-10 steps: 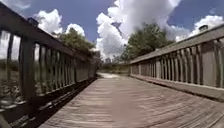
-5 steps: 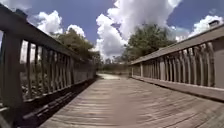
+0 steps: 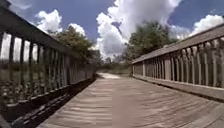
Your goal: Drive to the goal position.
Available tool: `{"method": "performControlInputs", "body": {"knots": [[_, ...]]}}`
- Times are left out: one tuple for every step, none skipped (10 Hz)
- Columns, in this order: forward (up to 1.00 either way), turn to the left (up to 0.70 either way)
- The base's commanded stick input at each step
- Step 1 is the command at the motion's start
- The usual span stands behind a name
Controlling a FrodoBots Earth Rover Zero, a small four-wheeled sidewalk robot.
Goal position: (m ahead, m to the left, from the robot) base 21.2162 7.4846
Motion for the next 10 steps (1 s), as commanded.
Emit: {"method": "performControlInputs", "body": {"knots": [[0.50,0.00],[0.50,-0.48],[0.50,-0.14],[0.50,-0.08],[0.50,-0.01],[0.50,0.00],[0.50,0.00],[0.50,0.00],[0.50,0.00],[0.50,0.00]]}}
